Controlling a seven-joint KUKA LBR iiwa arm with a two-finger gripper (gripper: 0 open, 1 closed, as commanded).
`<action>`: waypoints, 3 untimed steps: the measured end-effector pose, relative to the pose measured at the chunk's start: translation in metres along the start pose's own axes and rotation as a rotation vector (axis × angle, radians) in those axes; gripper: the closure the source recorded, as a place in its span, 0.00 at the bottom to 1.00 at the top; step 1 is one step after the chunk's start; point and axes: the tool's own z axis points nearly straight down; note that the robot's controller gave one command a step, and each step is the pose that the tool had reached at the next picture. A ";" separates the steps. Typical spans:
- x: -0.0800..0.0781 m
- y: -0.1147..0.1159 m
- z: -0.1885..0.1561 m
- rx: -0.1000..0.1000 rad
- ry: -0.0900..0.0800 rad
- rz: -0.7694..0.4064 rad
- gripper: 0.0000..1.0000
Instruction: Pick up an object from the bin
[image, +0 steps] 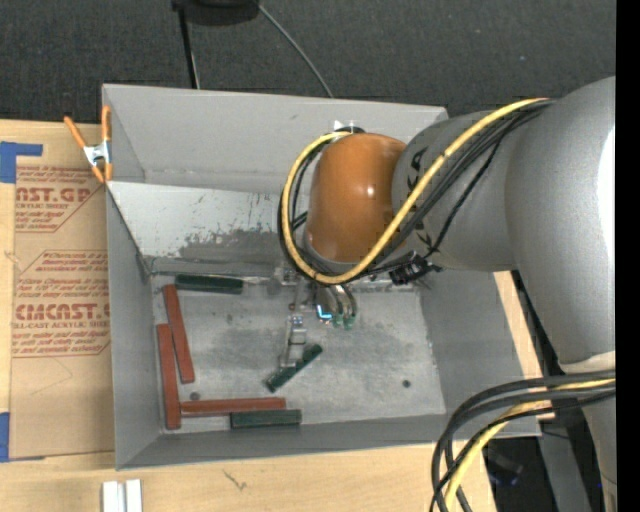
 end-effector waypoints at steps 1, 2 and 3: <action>-0.002 0.000 -0.005 -0.001 -0.007 0.000 0.00; 0.008 -0.010 0.012 0.000 -0.016 -0.153 0.00; 0.050 -0.035 0.041 0.001 -0.007 -0.365 0.00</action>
Offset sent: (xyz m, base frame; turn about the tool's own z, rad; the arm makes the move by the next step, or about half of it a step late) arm -0.0330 -0.0395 -0.0537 -0.4368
